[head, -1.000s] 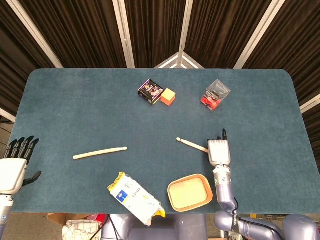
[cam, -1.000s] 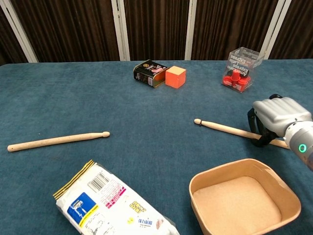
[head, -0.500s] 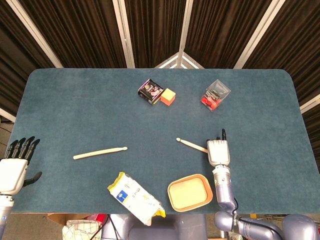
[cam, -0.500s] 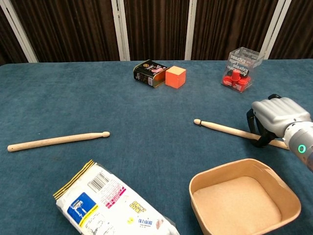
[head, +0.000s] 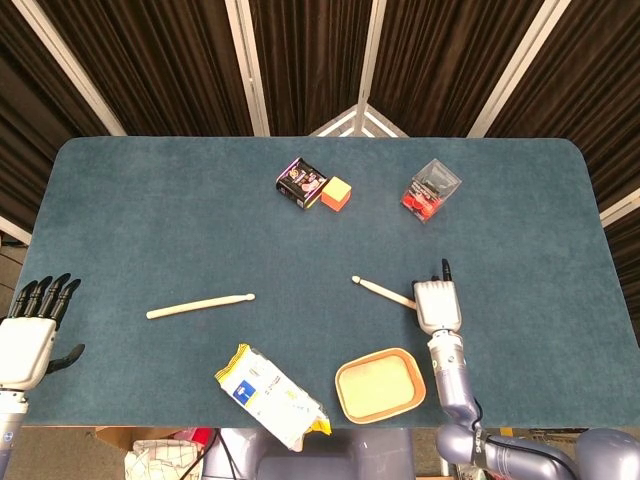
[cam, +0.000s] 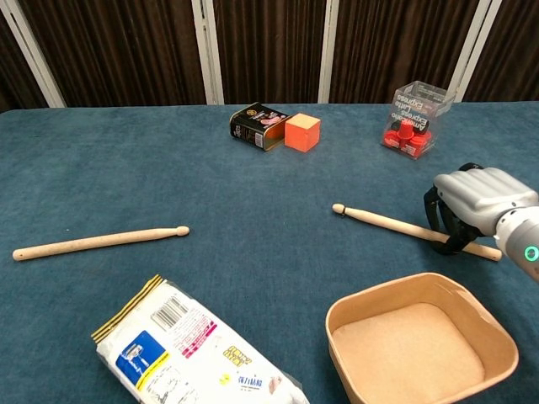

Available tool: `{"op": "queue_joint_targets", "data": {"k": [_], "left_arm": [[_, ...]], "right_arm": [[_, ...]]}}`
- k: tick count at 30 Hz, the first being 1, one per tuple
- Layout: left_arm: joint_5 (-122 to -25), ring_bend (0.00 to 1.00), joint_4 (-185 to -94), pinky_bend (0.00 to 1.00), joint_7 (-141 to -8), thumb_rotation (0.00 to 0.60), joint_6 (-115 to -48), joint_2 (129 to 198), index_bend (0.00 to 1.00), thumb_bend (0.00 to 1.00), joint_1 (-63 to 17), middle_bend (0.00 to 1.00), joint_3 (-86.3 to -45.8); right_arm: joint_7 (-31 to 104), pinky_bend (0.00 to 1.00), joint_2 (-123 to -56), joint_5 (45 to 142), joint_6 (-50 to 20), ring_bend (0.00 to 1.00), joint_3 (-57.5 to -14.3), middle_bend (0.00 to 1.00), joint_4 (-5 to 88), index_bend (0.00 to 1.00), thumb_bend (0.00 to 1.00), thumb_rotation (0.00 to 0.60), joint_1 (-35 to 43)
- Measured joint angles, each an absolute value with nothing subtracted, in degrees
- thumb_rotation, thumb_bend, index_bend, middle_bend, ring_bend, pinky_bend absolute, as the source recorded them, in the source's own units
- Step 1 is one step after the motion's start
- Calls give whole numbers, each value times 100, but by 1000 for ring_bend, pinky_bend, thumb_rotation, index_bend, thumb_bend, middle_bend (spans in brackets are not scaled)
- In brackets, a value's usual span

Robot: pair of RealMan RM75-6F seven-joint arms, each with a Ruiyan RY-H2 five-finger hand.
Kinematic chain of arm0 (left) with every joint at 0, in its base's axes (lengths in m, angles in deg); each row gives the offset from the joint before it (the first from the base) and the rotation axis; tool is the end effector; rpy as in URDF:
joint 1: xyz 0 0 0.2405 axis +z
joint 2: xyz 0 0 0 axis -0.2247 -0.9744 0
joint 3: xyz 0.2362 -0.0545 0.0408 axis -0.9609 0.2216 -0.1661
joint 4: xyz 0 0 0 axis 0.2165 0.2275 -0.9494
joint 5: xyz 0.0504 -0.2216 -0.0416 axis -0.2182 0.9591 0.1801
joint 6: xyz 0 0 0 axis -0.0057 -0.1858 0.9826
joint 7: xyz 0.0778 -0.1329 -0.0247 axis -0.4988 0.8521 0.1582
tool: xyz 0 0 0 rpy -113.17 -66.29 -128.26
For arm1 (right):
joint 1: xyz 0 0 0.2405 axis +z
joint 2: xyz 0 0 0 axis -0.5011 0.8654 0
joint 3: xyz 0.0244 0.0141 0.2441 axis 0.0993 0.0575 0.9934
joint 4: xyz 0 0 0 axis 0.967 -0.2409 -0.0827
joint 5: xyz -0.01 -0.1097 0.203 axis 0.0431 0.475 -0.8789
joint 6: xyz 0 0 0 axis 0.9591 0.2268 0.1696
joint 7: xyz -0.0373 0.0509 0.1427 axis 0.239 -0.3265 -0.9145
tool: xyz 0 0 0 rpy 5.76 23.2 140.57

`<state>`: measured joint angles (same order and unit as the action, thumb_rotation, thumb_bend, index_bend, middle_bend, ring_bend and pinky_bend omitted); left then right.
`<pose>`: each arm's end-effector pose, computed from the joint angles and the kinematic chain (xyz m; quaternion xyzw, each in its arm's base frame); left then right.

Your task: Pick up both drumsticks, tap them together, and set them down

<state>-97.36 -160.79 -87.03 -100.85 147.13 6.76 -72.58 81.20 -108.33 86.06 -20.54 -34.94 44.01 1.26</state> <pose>-0.3001 0.1955 0.1123 -0.6350 -0.3483 -0.3310 0.6048 -0.2008 -0.3188 -0.0657 0.6792 -0.3646 0.2569 0.5829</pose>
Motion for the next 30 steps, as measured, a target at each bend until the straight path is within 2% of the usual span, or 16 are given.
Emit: {"op": "queue_joint_targets", "data": {"k": [13,24,30], "left_arm": [[-9769,0,-16070,0,-8639,600,-10100,14698,72,307,676,31,-7268],[-9832,0,-15878,0,-8360,600,-10027,14760,73,307,590,41,-7238],[-9773,0,-15877,0,-8202,600,-9870,14764,73,307,514,78,-7216]], "right_arm": [[7538,38,-10311,9035,-2078,425,-3505,680,5104,616,479,600,60],[5984,36,-9550,9817,-2082,431,-3311,681,5768,622,479,600,-23],[5332,35,-9106,10302,-2170,436,-3213,683,6035,622,481,600,-73]]}}
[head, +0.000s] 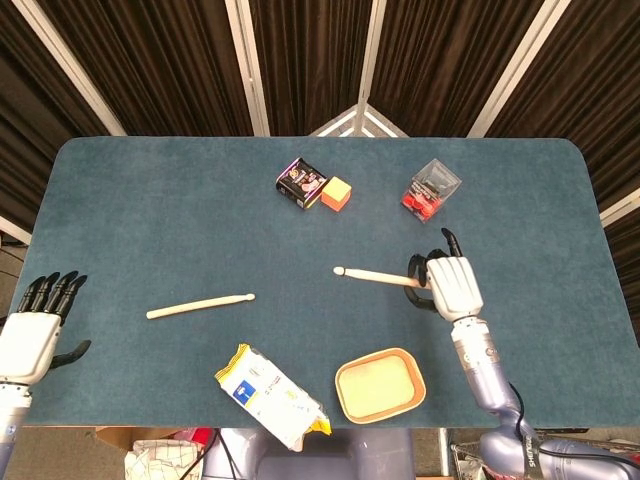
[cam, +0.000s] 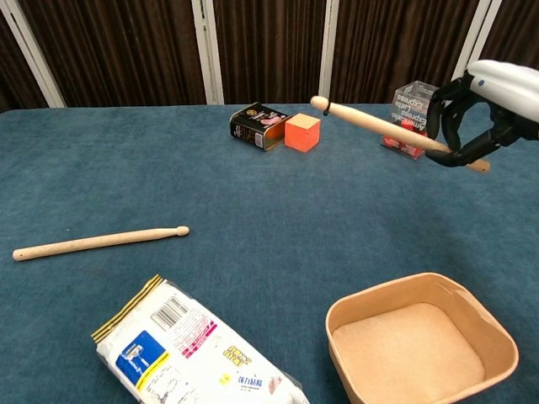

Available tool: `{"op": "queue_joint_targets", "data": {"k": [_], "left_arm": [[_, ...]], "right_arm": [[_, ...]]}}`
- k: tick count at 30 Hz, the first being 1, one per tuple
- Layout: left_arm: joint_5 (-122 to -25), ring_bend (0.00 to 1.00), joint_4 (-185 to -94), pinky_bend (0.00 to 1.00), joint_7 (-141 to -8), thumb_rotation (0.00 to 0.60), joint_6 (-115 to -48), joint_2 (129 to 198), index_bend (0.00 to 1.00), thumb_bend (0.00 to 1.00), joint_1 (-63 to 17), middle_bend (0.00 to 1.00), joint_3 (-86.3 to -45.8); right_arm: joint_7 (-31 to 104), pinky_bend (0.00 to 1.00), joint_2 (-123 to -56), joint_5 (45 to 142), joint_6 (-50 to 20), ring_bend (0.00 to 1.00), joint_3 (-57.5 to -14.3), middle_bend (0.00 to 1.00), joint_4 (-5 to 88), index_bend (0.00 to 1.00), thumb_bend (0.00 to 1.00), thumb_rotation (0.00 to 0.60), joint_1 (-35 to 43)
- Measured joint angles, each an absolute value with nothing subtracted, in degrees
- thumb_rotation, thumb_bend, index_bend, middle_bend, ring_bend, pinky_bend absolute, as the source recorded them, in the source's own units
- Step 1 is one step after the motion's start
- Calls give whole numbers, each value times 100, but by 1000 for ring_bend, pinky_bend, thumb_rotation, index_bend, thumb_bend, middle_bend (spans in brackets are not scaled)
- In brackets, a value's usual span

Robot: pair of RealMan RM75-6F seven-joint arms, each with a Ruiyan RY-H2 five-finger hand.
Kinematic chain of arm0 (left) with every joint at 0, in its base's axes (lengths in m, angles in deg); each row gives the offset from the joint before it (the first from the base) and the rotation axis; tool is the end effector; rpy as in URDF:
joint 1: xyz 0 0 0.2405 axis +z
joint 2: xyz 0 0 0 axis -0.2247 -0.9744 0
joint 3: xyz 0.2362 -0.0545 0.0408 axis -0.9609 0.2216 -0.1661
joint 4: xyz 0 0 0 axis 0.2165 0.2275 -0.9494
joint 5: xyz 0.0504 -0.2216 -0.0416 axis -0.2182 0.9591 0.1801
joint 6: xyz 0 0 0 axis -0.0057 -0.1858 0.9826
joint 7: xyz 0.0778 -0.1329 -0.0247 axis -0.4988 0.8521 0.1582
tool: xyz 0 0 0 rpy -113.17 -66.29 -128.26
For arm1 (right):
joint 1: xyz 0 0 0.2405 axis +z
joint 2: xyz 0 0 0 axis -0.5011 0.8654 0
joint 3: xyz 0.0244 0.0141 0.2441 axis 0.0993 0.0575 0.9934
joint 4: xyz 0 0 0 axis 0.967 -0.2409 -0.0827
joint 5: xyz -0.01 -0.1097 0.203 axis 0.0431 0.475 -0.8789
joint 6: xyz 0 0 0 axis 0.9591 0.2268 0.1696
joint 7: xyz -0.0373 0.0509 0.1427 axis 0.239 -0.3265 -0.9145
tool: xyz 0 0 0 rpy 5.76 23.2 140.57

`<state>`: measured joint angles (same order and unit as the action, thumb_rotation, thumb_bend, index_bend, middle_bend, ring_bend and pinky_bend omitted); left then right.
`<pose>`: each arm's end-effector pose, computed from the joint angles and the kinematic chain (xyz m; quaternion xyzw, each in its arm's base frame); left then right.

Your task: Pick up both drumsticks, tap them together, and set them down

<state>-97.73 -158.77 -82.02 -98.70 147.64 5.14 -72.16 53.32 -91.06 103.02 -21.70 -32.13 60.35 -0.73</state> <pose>-0.3018 0.2062 0.1082 -0.6362 -0.3653 -0.3505 0.5822 -0.1591 -0.3244 0.0254 0.6293 -0.3891 0.4732 0.4781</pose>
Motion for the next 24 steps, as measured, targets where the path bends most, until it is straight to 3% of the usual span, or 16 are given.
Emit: {"op": "queue_joint_targets", "data": {"k": [11,24], "left_arm": [[-9286,0,-15694,0,-7865,600,-9046,14859,109,307,146,203,-7064],[-8078,0,-15545,0,-7821,600,-7897,15278,268,336,-577,304,-6597]], "right_arm": [[4953,35,-8487,10349,-2298,436,-2946,683,6716,622,480,600,-133],[5349,36,-8170,9793,-2287,436,-2692,683,7048,622,481,600,-52]]}}
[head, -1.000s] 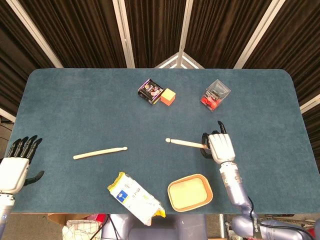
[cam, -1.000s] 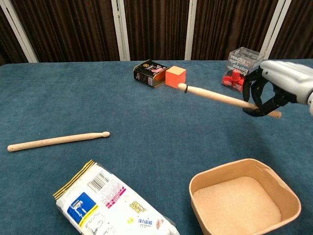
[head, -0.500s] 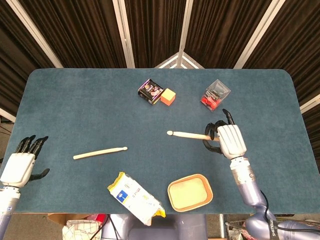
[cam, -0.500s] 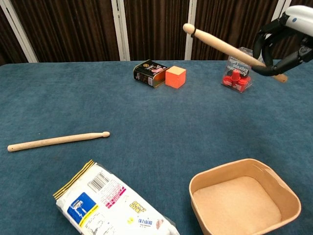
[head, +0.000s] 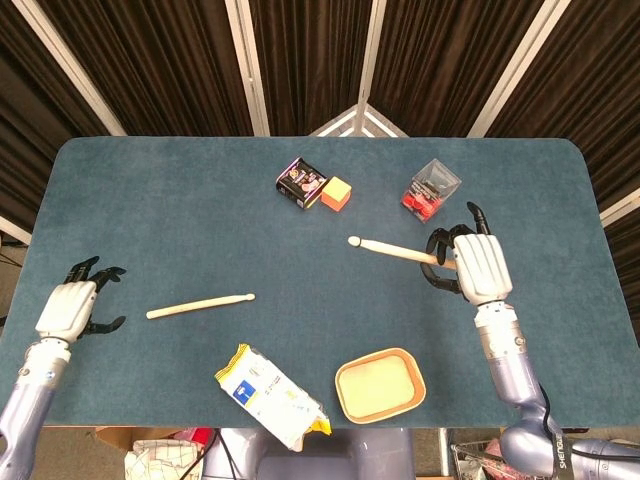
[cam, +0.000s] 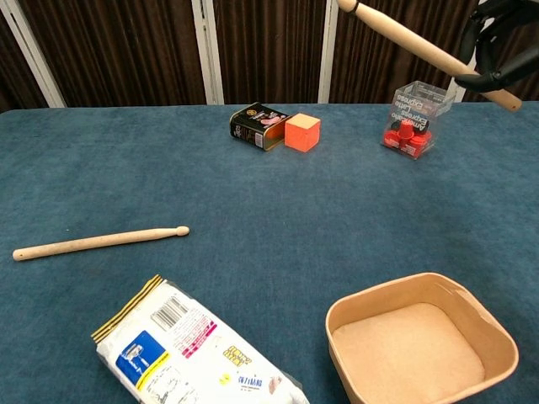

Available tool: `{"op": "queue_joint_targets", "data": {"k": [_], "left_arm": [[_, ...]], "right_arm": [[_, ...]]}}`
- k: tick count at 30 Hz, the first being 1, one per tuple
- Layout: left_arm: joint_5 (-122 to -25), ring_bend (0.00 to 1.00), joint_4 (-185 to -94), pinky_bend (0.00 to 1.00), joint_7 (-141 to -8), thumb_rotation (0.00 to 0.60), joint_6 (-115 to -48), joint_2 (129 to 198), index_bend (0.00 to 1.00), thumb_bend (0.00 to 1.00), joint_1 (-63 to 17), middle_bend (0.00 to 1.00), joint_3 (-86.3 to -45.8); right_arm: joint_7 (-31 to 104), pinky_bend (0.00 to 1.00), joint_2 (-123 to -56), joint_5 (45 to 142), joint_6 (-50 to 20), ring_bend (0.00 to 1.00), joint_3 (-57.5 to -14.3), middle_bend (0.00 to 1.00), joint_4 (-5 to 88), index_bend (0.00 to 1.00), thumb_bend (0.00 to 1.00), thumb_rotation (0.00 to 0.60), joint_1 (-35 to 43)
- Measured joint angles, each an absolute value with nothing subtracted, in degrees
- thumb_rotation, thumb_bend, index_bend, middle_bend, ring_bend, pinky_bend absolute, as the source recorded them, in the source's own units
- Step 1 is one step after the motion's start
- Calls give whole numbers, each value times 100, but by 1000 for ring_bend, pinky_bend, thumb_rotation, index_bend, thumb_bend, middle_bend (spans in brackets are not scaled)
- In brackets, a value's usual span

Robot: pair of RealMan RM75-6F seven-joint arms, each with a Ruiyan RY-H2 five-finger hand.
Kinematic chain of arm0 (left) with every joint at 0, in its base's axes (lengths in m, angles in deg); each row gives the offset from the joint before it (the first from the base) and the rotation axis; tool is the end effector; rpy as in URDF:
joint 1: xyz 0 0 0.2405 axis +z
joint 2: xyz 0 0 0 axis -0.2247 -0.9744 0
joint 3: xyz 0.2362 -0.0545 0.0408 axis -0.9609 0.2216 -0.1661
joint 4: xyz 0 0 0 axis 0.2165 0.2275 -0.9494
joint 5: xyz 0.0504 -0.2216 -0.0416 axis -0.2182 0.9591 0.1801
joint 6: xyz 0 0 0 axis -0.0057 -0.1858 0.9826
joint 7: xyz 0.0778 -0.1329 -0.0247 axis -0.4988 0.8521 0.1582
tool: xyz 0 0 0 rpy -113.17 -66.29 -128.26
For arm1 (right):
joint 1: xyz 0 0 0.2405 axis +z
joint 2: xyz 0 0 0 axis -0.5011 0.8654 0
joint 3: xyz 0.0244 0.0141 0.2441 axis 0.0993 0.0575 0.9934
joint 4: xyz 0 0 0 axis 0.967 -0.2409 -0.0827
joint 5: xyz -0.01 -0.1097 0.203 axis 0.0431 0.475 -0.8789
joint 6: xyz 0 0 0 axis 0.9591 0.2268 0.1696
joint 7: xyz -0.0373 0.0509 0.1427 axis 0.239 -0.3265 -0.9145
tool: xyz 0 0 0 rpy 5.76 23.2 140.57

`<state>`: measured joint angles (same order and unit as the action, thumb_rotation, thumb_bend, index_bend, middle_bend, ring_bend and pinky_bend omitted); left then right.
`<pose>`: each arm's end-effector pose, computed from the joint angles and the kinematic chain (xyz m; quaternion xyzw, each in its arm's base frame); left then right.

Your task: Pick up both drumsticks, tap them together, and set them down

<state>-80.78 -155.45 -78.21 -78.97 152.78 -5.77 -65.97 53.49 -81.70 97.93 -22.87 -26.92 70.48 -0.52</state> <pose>-0.3008 0.2819 0.0641 -0.6099 -0.4901 -0.3268 0.5301 -0.1405 -0.3358 0.0841 0.5903 -0.3922 0.5054 0.4922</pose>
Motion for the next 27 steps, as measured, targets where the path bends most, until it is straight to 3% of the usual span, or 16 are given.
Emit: {"op": "queue_joint_targets", "data": {"k": [5,12,27], "left_arm": [[-7393,0,-15536,0,-8598,600,-7796,15677,304,352,-813,340,-6470],[-6520,12,-15459,0,-9906,600,-8195,16584,359,367,-1088,368,-6391],[-6304,62,-15272,0,-10907,600,-8998,17300,427,402,-1250,450,-6495]], "right_arm": [[5416,35,-8180,9673,-2313,436,-2695,683,6988,622,481,600,-22],[5357,35,-8188,9691,-2327,436,-2781,683,6886,622,481,600,-29],[5136,36,-8213,9749,-2286,436,-2880,683,6608,622,481,600,-23]]}}
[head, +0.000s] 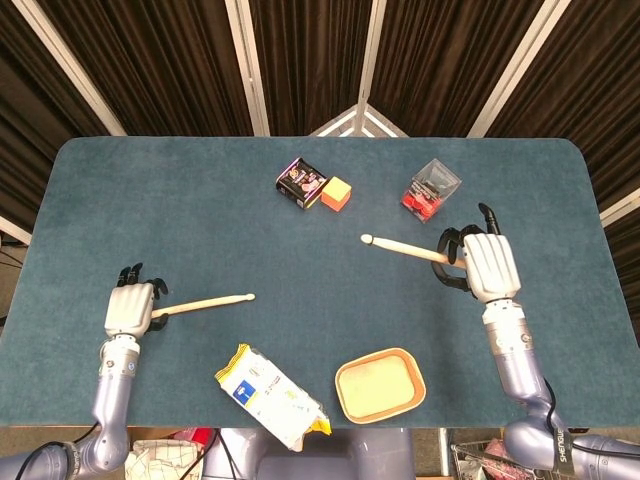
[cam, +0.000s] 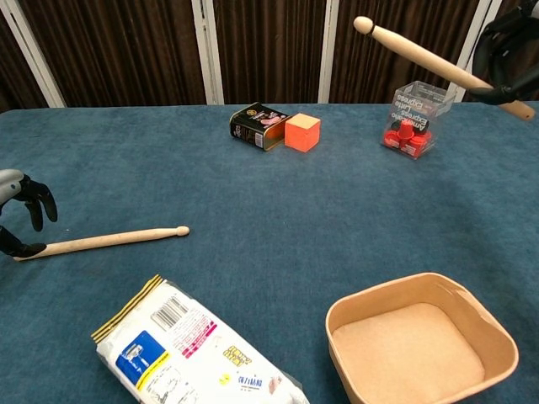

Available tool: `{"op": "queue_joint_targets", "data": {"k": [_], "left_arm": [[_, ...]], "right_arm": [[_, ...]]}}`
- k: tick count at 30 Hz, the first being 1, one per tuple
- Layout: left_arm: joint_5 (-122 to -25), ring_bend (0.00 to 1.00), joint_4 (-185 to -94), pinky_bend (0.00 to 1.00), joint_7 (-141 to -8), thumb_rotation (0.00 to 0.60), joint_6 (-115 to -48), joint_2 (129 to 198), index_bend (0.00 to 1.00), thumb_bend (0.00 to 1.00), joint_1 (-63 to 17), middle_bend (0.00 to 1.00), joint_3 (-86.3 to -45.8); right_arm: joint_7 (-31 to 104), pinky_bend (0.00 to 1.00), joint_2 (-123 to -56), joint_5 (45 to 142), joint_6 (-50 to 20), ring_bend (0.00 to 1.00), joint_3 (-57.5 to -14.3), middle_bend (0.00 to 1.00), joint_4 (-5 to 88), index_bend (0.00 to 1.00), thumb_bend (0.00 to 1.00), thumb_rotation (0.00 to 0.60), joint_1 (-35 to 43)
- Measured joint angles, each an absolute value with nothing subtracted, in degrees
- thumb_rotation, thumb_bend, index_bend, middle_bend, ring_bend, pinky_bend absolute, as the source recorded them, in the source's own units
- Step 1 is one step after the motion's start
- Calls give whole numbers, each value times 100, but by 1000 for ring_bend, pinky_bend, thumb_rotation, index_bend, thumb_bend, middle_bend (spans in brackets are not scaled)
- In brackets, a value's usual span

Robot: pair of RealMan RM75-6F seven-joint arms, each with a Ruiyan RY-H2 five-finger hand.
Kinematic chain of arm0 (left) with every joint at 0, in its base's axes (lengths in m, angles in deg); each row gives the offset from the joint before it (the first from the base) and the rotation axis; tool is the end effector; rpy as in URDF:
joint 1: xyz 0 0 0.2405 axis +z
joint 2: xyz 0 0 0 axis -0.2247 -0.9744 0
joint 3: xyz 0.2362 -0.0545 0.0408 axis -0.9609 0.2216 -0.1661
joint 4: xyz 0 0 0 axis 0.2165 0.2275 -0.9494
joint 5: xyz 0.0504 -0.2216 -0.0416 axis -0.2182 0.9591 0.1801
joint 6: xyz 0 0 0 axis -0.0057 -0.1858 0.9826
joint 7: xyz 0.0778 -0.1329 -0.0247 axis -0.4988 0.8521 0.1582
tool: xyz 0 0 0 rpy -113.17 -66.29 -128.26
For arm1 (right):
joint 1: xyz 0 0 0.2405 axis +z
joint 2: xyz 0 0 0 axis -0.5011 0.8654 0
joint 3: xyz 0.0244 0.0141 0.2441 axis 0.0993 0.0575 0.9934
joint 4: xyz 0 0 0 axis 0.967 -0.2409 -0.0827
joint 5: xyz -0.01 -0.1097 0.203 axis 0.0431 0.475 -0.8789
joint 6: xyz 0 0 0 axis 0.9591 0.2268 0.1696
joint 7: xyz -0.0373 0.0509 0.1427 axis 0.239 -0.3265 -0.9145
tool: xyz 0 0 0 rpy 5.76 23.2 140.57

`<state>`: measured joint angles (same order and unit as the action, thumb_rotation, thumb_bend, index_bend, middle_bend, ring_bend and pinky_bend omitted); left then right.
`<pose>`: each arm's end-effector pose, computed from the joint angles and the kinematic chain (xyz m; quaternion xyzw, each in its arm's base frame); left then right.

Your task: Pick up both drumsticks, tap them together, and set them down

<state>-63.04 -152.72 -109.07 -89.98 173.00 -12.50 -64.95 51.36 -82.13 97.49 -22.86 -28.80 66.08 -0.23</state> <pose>-0.2473 0.2922 -0.0229 -0.6123 -0.4514 -0.2535 0.5975 -0.1626 -0.3410 0.0806 0.5908 -0.3941 0.4881 0.5073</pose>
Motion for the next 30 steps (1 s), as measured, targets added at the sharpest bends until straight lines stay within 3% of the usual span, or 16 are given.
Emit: {"op": "queue_joint_targets", "data": {"k": [30], "left_arm": [[-5990,95,-15078,0,-11493,600,-8835,17517,512,467,-1420,519,-6580]], "right_arm": [[5210,36,-8310,9800,-2352,440,-2968,683,6482,622,481,600,-1]]}}
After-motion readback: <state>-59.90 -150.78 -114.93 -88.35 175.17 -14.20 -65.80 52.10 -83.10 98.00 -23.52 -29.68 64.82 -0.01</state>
